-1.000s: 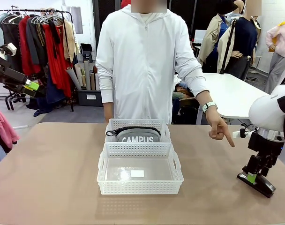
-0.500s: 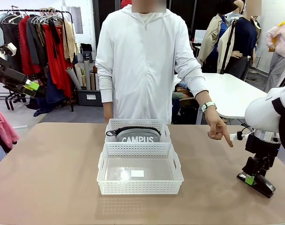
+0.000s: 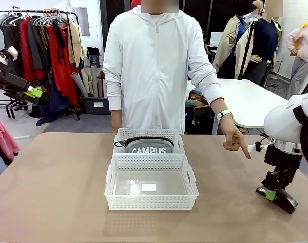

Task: Distribute items into two baskets.
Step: Pick up the Stapler that the person points to.

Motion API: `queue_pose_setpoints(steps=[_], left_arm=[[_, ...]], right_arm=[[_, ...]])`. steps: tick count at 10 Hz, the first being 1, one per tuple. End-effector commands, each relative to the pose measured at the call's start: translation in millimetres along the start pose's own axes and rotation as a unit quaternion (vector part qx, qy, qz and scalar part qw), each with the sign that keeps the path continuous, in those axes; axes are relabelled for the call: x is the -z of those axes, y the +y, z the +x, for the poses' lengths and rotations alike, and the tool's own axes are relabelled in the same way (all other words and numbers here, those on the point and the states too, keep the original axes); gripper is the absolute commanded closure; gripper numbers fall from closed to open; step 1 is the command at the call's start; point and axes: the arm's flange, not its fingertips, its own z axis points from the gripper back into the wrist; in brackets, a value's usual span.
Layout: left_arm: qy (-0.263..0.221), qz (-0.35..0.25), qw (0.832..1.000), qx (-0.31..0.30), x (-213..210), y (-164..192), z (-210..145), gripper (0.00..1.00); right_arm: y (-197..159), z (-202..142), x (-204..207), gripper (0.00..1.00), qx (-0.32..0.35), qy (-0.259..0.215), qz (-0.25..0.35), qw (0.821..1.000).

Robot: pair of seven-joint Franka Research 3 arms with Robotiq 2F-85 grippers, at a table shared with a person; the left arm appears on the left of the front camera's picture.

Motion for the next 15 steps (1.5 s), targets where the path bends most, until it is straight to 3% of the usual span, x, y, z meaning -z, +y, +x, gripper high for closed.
queue_pose_setpoints(steps=[1, 3, 15], left_arm=[[-0.001, 0.001, 1.000, -0.001, -1.5, -0.5, -0.2, 0.00], [-0.001, 0.001, 1.000, -0.001, -1.5, -0.5, -0.2, 0.00], [-0.001, 0.001, 1.000, -0.001, -1.5, -0.5, -0.2, 0.00]], right_arm=[[-3.3, -0.4, -4.7, 0.63, -0.006, 0.004, 0.000, 1.000], [-3.2, -1.5, -4.9, 0.87, -0.003, 0.004, 0.003, 1.000], [-1.3, -1.0, -1.5, 0.87, 0.002, -0.001, 0.000, 1.000]])
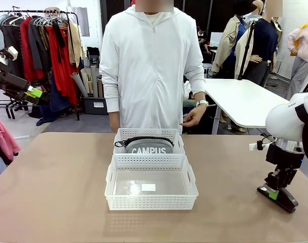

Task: Distribute items into two baskets.
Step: Pick up the Stapler that the person points to.

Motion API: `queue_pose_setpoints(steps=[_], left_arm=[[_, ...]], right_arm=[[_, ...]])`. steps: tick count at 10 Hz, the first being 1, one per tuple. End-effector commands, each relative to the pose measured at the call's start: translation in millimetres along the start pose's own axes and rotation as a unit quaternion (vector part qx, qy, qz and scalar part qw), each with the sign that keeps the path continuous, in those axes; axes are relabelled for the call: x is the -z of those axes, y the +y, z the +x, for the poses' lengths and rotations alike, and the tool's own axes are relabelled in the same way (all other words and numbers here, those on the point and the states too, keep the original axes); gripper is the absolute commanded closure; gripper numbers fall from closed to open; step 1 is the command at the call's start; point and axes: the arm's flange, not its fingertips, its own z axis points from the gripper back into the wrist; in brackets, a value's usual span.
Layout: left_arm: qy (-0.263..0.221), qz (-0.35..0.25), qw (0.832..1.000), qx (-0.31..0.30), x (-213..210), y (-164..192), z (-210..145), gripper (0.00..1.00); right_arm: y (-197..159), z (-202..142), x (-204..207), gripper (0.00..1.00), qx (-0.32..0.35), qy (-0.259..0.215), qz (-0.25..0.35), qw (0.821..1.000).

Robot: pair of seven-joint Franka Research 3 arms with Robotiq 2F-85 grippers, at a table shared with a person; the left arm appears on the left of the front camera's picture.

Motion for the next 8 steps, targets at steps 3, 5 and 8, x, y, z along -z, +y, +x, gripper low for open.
queue_pose_setpoints(steps=[3, 5, 8], left_arm=[[-0.001, 0.001, 1.000, -0.001, -1.5, -0.5, -0.2, 0.00], [-0.001, 0.001, 1.000, -0.001, -1.5, -0.5, -0.2, 0.00], [-0.001, 0.001, 1.000, -0.001, -1.5, -0.5, -0.2, 0.00]], right_arm=[[17.8, 6.9, -37.6, 0.87, -0.042, -0.020, -0.030, 0.998], [50.6, 14.1, -88.1, 0.87, -0.095, -0.021, -0.074, 0.993], [100.1, 33.1, -162.5, 0.87, -0.185, 0.009, -0.123, 0.975]])
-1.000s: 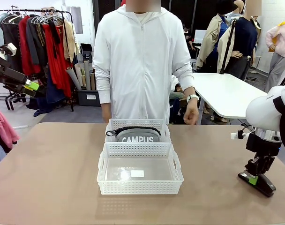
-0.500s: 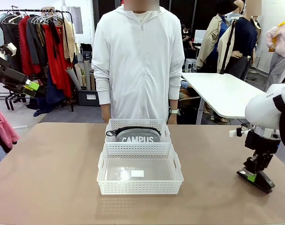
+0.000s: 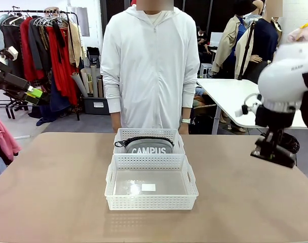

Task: Distribute items into two baskets.
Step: Pick up the Stapler that the person points to.

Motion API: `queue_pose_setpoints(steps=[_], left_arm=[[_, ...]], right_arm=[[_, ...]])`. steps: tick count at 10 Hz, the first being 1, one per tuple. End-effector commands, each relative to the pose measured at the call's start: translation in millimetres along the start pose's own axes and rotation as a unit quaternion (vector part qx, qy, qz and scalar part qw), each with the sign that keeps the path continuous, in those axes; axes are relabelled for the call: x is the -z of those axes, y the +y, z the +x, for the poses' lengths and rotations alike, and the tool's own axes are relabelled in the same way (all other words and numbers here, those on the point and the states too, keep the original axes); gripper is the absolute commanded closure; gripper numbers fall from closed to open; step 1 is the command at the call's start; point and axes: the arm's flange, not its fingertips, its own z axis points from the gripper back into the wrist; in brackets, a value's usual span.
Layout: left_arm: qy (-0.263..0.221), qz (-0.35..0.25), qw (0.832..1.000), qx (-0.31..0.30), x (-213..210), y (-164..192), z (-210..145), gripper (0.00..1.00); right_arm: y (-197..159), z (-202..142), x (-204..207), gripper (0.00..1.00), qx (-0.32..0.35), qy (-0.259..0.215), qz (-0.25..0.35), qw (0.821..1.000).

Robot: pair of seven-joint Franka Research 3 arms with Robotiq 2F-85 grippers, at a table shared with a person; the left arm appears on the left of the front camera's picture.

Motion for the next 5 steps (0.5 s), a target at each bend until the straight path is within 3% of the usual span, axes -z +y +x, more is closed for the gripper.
queue_pose_setpoints(steps=[1, 5], left_arm=[[-0.001, 0.001, 1.000, -0.001, -1.8, -0.6, -0.2, 0.00], [-0.001, 0.001, 1.000, -0.001, -1.8, -0.6, -0.2, 0.00]], right_arm=[[5.4, 15.1, -38.6, 0.87, -0.070, 0.008, -0.023, 0.997], [35.2, 12.5, -91.8, 0.87, -0.145, -0.026, -0.052, 0.988]])
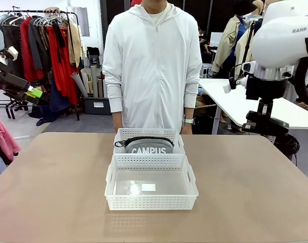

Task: Distribute items into two baskets.
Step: Pick up the Stapler that the person points to.

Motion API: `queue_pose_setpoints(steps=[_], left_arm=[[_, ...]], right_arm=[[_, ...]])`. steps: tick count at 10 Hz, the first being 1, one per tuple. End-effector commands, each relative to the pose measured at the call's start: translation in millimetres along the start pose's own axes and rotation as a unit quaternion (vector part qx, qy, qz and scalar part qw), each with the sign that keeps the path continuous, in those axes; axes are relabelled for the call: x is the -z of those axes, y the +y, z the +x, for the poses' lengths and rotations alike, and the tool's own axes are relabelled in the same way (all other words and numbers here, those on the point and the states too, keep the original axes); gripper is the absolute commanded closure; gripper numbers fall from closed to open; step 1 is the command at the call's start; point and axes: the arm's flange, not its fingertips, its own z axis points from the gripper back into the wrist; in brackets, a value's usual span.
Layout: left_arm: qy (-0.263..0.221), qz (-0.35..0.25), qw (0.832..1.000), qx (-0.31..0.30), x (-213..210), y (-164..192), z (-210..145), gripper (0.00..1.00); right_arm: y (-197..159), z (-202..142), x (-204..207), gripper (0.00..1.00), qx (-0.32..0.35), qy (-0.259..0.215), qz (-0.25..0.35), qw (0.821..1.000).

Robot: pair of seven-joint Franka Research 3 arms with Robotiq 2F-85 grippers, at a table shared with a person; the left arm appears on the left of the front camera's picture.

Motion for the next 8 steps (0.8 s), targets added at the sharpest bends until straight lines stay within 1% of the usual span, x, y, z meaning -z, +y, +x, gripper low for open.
queue_pose_setpoints(steps=[1, 2, 3, 4, 8], left_arm=[[-0.001, 0.001, 1.000, -0.001, -2.0, -0.9, -0.1, 0.00], [-0.001, 0.001, 1.000, -0.001, -2.0, -0.9, -0.1, 0.00], [-0.001, 0.001, 1.000, -0.001, -2.0, -0.9, -0.1, 0.00], [-0.001, 0.001, 1.000, -0.001, -2.0, -0.9, -0.1, 0.00], [-0.001, 0.001, 1.000, -0.001, -2.0, -0.9, -0.1, 0.00]], right_arm=[[4.0, -10.0, -7.6, 0.87, -0.028, -0.015, -0.011, 0.999], [4.0, -10.0, -8.5, 0.87, -0.031, -0.016, -0.011, 0.999], [5.0, -10.9, -9.5, 0.87, -0.059, -0.019, -0.014, 0.998], [4.9, -4.0, -11.9, 0.87, -0.018, -0.010, -0.010, 1.000], [4.9, -4.0, -11.9, 0.87, -0.018, -0.010, -0.010, 1.000]])
